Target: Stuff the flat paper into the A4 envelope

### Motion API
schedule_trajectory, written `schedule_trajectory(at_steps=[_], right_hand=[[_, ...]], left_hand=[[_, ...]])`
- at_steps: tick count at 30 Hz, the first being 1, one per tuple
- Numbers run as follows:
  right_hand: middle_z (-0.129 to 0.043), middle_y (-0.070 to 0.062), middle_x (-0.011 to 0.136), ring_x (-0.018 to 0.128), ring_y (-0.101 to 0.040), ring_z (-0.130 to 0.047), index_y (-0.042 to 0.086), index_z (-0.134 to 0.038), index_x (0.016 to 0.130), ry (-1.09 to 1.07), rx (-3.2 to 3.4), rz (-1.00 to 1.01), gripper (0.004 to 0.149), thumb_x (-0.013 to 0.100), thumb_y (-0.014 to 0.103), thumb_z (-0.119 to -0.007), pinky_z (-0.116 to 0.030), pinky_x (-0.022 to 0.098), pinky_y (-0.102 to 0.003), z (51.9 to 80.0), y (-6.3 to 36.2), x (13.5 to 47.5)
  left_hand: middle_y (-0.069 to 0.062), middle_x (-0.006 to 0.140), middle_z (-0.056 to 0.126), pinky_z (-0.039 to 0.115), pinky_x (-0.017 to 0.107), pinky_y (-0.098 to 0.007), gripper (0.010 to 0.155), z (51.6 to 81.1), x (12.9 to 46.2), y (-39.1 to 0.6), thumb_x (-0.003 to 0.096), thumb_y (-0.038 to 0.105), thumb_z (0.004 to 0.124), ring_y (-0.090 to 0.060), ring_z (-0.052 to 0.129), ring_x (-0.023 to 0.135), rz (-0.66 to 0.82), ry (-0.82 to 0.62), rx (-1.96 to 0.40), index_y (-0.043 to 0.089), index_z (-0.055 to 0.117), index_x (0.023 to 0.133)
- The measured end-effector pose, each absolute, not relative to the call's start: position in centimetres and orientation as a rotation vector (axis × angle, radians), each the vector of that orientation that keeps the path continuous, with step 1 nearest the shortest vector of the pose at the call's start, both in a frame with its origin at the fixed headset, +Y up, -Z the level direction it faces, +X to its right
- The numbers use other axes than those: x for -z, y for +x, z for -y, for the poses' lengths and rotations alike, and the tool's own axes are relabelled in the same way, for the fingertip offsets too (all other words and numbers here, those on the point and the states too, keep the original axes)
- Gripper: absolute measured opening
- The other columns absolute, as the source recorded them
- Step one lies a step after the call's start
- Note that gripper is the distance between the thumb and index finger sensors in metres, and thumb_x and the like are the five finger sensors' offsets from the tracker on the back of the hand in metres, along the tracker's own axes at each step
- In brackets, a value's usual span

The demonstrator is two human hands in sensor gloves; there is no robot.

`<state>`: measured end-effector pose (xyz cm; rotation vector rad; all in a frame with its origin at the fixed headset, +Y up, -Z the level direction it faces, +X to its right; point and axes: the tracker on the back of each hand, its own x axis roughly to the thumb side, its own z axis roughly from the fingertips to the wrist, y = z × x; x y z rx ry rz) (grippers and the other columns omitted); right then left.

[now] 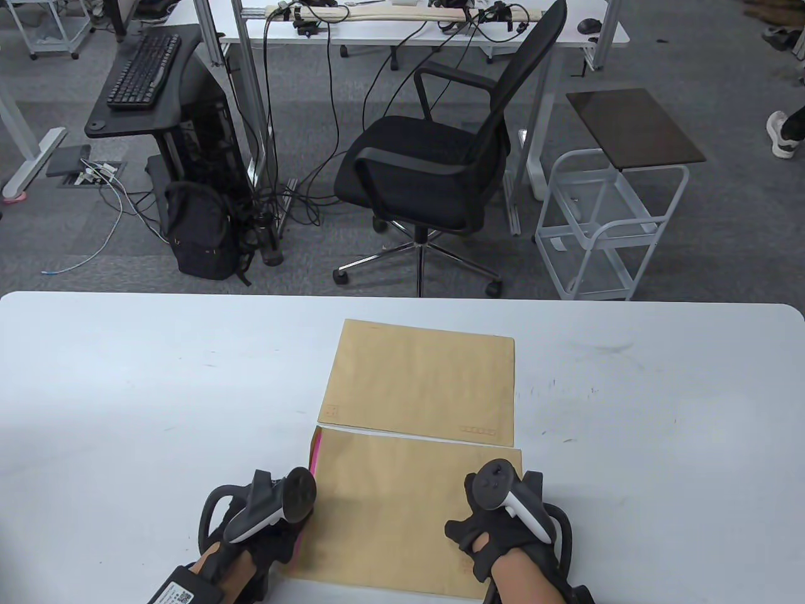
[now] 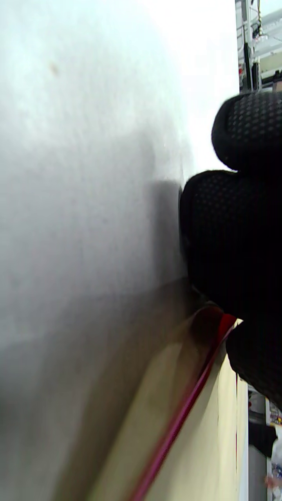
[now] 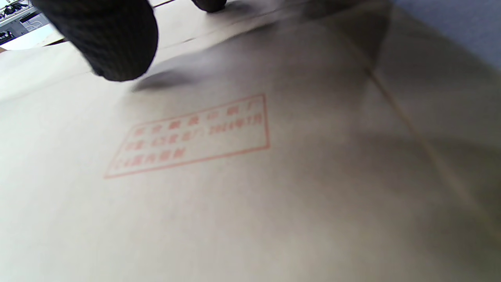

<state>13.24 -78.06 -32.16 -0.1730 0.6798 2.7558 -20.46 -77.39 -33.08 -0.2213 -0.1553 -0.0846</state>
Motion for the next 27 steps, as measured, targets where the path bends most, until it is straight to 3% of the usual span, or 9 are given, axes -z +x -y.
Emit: schedule_trajectory(at_steps=[15,21,27], right_hand=[[-0.026,-0.003,0.111,0.097,-0.054,-0.035,0.037,-0.045,0.108,-0.154,-2.769,-0.674,0.079,0.045,0.062,-0.086,-0.046,0.068,-0.063,78.1,13.2,32.2],[-0.025,-0.003,0.111,0.098,-0.053,-0.034,0.037,-0.045,0.109,-0.157,-2.754,-0.689,0.079,0.045,0.062,-0.085,-0.046,0.069,-0.063,78.0,13.4,32.2],[-0.025,-0.003,0.111,0.098,-0.054,-0.034,0.037,-0.044,0.109,-0.156,-2.753,-0.692,0.079,0.046,0.062,-0.085,-0.046,0.069,-0.063,78.0,13.3,32.1]], left_hand=[[0.011,0.075,0.095,0.089,0.053,-0.043,0.055,77.3,33.1,-20.3,0.0442,0.05,0.074,-0.017,0.104,0.057,0.178,-0.236,0.076,0.028,0.083,0.094],[0.006,0.075,0.1,0.092,0.046,-0.044,0.062,76.4,33.5,-21.8,0.0439,0.055,0.076,-0.02,0.11,0.054,-0.08,-0.366,0.046,0.018,0.085,0.094],[0.006,0.069,0.099,0.092,0.044,-0.042,0.063,76.9,33.3,-21.2,0.0427,0.056,0.08,-0.018,0.108,0.049,-0.082,-0.344,-0.01,0.016,0.085,0.091]])
